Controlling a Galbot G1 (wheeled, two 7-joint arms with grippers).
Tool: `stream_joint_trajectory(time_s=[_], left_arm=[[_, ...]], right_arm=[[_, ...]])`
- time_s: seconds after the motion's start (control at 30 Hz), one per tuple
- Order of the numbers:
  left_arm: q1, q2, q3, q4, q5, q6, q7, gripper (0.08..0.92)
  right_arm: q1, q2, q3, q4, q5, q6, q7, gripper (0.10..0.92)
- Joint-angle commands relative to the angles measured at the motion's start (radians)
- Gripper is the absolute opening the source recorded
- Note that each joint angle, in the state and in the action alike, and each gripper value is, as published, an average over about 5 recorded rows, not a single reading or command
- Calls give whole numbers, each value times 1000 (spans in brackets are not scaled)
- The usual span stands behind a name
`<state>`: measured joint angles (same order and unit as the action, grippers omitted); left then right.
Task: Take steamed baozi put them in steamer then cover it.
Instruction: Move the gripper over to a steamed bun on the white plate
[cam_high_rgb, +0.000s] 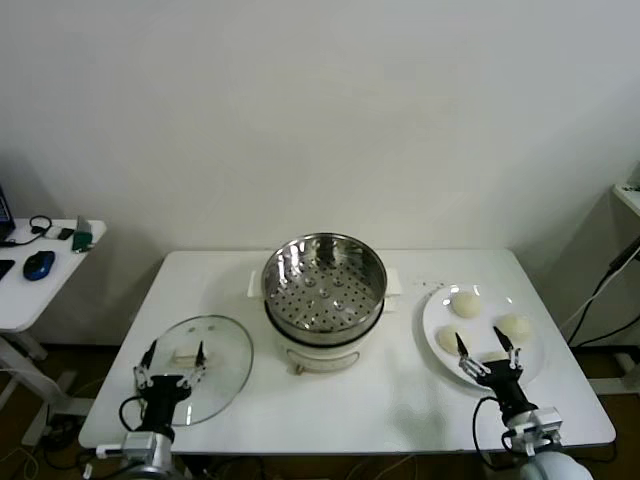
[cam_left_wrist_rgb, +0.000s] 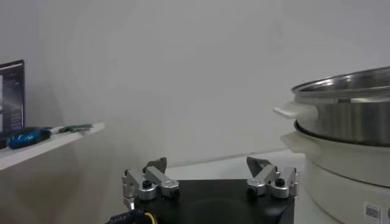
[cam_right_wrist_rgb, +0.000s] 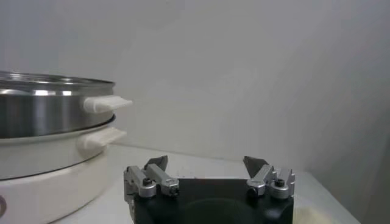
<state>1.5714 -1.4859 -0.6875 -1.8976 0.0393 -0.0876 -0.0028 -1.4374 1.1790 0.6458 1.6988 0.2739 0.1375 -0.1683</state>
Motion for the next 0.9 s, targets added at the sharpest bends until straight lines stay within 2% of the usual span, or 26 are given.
stream_joint_trajectory(time_s=[0.03,0.23,0.43,0.7,0.9], left_arm=[[4,6,4,-7,-2,7,-10,823],[18,25,21,-24,3,8,-3,823],[39,24,37,-36,6,-1,-4,823],[59,31,44,-36,-1,-7,-2,823],[41,35,40,-30,-4,2,-4,823]], right_arm=[[109,-127,-5,-12,-56,-104,-62,823],[303,-409,-103,-112,-134,-263,-297,823],[645,-616,-372,-318,-189,-259,-598,823],[1089,-694,-848,-516,-259,-223,-841,823],[1388,-642,-1153,-677,-325,-193,-967,823]])
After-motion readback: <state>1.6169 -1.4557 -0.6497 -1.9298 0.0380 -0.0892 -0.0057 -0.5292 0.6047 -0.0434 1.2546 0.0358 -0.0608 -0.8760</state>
